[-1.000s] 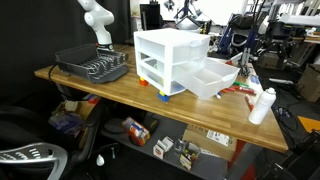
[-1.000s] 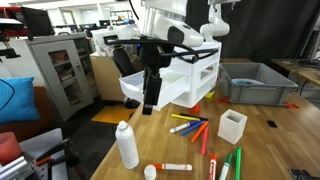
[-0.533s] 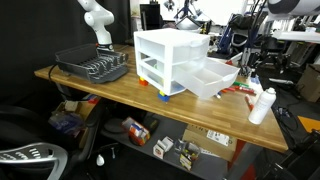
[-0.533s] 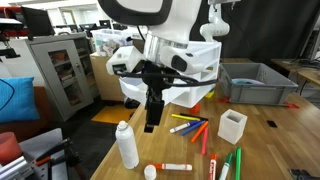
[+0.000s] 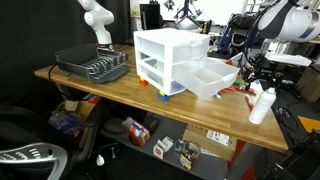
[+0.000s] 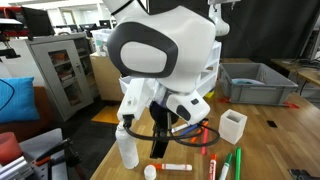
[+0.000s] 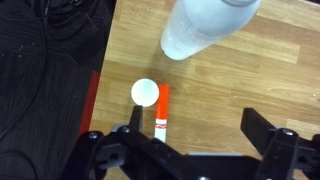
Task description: Put the orange marker inside the white box on the right
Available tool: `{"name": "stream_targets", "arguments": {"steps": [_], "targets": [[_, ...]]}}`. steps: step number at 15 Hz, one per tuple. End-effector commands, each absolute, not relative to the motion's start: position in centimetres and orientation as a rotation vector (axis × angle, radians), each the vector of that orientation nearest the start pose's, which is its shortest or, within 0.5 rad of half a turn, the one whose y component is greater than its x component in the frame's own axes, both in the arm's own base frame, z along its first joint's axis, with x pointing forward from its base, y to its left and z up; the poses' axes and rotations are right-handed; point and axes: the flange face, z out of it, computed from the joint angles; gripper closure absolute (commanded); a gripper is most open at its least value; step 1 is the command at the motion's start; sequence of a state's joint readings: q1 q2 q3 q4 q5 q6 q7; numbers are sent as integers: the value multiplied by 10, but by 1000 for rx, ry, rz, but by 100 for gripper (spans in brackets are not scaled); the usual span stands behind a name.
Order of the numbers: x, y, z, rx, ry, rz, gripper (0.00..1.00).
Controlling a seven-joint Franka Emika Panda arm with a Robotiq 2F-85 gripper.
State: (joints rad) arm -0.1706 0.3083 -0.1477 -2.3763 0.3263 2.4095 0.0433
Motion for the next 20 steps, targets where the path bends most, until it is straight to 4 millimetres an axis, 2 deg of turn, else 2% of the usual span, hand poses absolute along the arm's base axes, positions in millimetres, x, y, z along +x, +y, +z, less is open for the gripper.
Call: {"name": "stream_targets", "arguments": {"steps": [1, 9, 15, 20], "targets": [[446, -157, 161, -2750, 951, 329, 0], [460, -152, 143, -2847, 932, 234, 0], [457, -152, 123, -2897, 953, 211, 0], [456, -152, 118, -2894, 1001, 170, 0]]}}
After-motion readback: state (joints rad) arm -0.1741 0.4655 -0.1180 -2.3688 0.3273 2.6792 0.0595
